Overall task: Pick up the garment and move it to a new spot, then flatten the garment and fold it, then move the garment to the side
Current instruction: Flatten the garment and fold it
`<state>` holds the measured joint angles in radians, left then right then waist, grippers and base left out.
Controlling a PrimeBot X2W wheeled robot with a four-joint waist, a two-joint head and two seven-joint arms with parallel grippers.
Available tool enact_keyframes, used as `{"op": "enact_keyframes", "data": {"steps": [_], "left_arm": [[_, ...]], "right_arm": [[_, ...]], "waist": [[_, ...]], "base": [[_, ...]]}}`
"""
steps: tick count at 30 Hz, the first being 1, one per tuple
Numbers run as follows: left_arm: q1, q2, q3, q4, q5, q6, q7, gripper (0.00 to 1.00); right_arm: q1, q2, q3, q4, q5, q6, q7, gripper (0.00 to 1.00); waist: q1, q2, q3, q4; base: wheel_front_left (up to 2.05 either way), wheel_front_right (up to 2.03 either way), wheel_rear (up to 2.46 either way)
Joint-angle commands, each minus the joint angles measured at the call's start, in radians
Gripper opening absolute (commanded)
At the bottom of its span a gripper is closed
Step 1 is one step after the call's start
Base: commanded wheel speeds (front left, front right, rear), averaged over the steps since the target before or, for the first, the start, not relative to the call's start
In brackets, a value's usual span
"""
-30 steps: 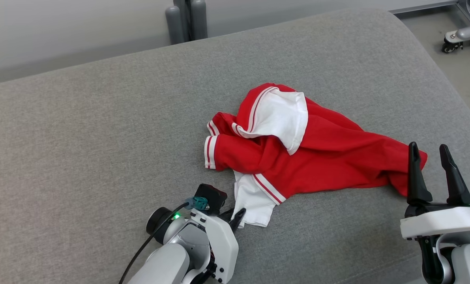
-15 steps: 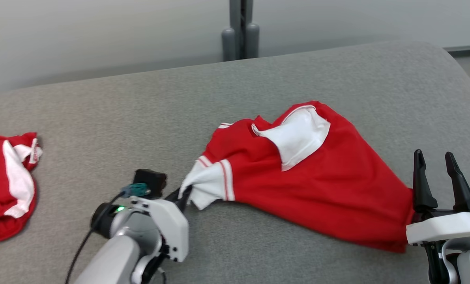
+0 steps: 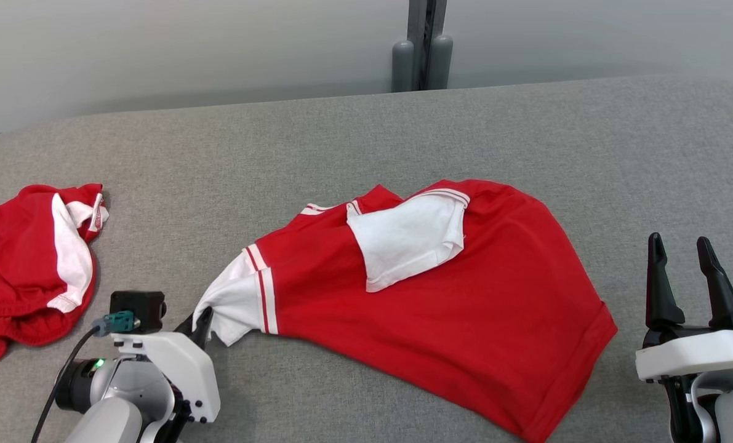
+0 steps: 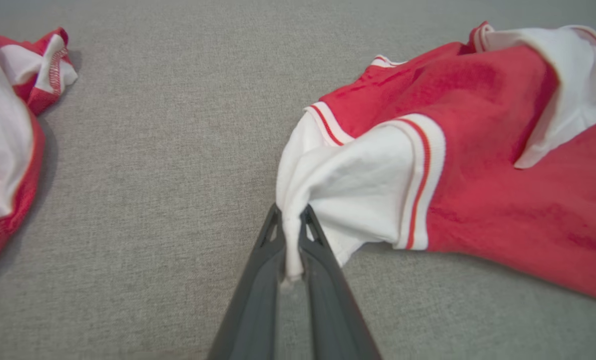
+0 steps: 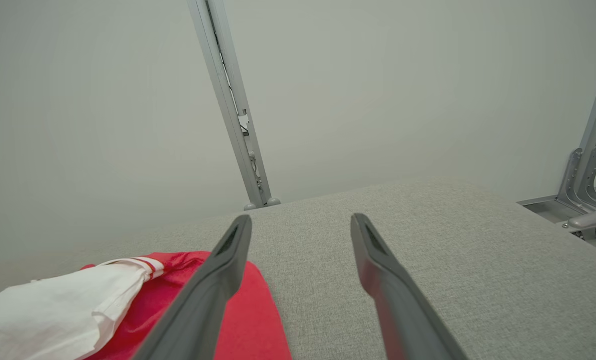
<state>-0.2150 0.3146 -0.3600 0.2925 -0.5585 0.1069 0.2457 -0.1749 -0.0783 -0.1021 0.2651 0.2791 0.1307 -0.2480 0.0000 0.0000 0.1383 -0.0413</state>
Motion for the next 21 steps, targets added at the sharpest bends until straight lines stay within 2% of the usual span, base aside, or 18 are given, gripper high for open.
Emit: {"op": "enact_keyframes", "data": {"steps": [1, 3, 5, 6, 7, 8, 11, 14, 17, 21], "left_arm": [[0.011, 0.011, 0.008, -0.004, -0.005, 0.009, -0.007, 0.00], [0.024, 0.013, 0.013, -0.006, -0.008, 0.013, -0.013, 0.10], [0.032, 0.018, 0.022, -0.006, -0.006, 0.025, -0.026, 0.10], [0.038, 0.018, 0.024, -0.007, -0.006, 0.029, -0.031, 0.21], [0.045, 0.015, 0.025, -0.009, -0.009, 0.030, -0.035, 0.64], [0.049, 0.013, 0.028, -0.014, -0.013, 0.032, -0.043, 1.00], [0.057, 0.017, 0.040, -0.030, -0.013, 0.039, -0.065, 1.00], [0.081, 0.030, 0.065, -0.063, 0.000, 0.063, -0.116, 1.00], [0.096, 0.045, 0.089, -0.122, 0.023, 0.080, -0.190, 1.00], [0.115, 0.049, 0.108, -0.194, 0.055, 0.080, -0.316, 1.00]], "right_arm": [[-0.005, -0.009, -0.002, 0.001, -0.007, 0.000, -0.001, 1.00], [-0.003, -0.010, -0.001, 0.003, -0.007, 0.000, 0.000, 1.00], [0.000, -0.009, -0.001, 0.004, -0.007, 0.000, 0.001, 1.00], [0.002, -0.009, -0.001, 0.005, -0.007, 0.000, 0.001, 1.00], [0.004, -0.010, 0.000, 0.006, -0.007, 0.000, 0.002, 1.00], [0.005, -0.011, 0.001, 0.007, -0.006, 0.000, 0.002, 1.00], [0.008, -0.012, 0.002, 0.006, -0.005, 0.000, 0.003, 1.00], [0.016, -0.012, 0.003, 0.000, -0.005, 0.000, 0.003, 1.00], [0.020, -0.015, 0.007, -0.009, -0.002, 0.000, 0.003, 1.00], [0.039, -0.018, 0.017, -0.023, 0.008, 0.000, 0.000, 1.00]], "waist": [[0.0000, 0.0000, -0.002, 0.000], [0.0000, 0.0000, -0.006, 0.001], [0.0000, 0.0000, -0.011, 0.001], [0.0000, 0.0000, -0.014, 0.000], [0.0000, 0.0000, -0.018, 0.000], [0.0000, 0.0000, -0.021, -0.001], [0.0000, 0.0000, -0.028, -0.003], [0.0000, 0.0000, -0.039, -0.007], [0.0000, 0.0000, -0.044, -0.011], [0.0000, 0.0000, -0.049, -0.015]], "base": [[0.00, 0.00, 0.00], [0.00, 0.00, 0.00], [0.00, 0.00, 0.00], [0.00, 0.00, 0.00], [0.00, 0.00, 0.00], [0.00, 0.00, 0.00], [0.00, 0.00, 0.00], [0.00, 0.00, 0.00], [0.00, 0.00, 0.00], [0.00, 0.00, 0.00]]}}
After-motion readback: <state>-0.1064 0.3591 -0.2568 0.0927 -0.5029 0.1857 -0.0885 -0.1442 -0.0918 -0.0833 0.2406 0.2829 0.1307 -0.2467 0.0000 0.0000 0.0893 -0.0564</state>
